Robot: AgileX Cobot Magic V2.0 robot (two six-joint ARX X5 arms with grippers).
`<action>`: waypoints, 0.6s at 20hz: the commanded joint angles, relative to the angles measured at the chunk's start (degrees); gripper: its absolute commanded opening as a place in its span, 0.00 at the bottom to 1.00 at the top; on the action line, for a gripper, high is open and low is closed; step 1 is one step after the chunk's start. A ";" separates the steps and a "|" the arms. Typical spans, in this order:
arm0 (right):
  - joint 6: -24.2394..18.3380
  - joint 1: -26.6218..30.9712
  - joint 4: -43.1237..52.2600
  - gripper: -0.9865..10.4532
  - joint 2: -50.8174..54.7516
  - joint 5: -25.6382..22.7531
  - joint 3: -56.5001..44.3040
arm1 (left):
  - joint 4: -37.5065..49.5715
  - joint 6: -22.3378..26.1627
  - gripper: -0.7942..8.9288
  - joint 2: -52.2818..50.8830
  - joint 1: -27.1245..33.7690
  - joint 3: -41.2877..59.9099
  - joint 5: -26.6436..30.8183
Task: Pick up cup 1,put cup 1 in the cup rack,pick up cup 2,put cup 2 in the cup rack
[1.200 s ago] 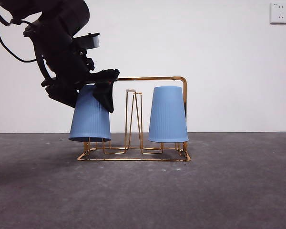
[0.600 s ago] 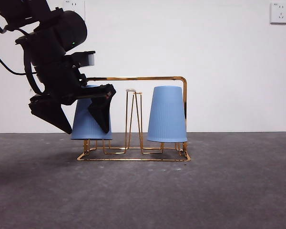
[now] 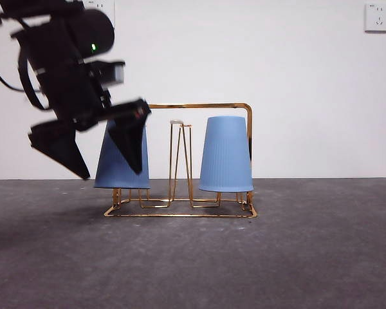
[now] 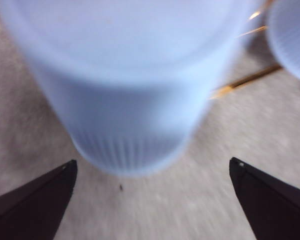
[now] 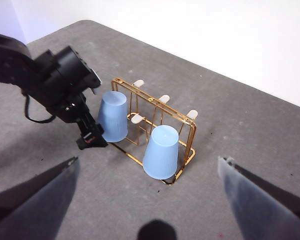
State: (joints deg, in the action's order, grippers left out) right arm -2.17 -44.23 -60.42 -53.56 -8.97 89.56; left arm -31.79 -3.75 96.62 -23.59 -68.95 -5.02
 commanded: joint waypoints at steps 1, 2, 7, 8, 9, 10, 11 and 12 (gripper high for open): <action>0.00 0.00 0.39 0.50 0.04 -0.04 -0.15 | -2.19 -0.57 0.66 -2.99 -0.07 -0.15 -0.11; -0.02 0.00 0.37 0.50 0.04 -0.02 -0.15 | -3.50 -0.57 0.66 -4.17 -0.07 -0.15 -0.11; 0.04 0.00 0.11 0.50 -0.07 -0.02 -0.15 | -11.85 -0.57 0.66 -10.62 -0.07 -0.15 -0.13; 0.02 0.00 -0.20 0.50 -0.20 -0.02 -0.15 | -13.38 -0.57 0.66 -11.85 -0.07 -0.15 -0.13; 0.04 0.00 -0.92 0.50 -0.22 -0.02 -0.15 | -14.95 -0.57 0.66 -13.27 -0.07 -0.15 -0.31; 0.07 0.00 -1.73 0.50 -0.35 -0.02 -0.15 | -16.48 -0.57 0.66 -14.86 -0.07 -0.15 -1.05; 0.09 0.00 -2.51 0.50 -0.63 -0.02 -0.15 | -17.59 -0.57 0.66 -16.28 -0.07 -0.15 -1.88; 0.26 0.00 -3.54 0.50 -0.79 -0.02 -0.15 | -18.56 -0.57 0.66 -17.88 -0.11 -0.15 -3.43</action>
State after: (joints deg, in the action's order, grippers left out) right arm -2.17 -44.23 -63.77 -54.08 -8.97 89.56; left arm -49.98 -4.10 79.90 -23.59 -69.10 -7.29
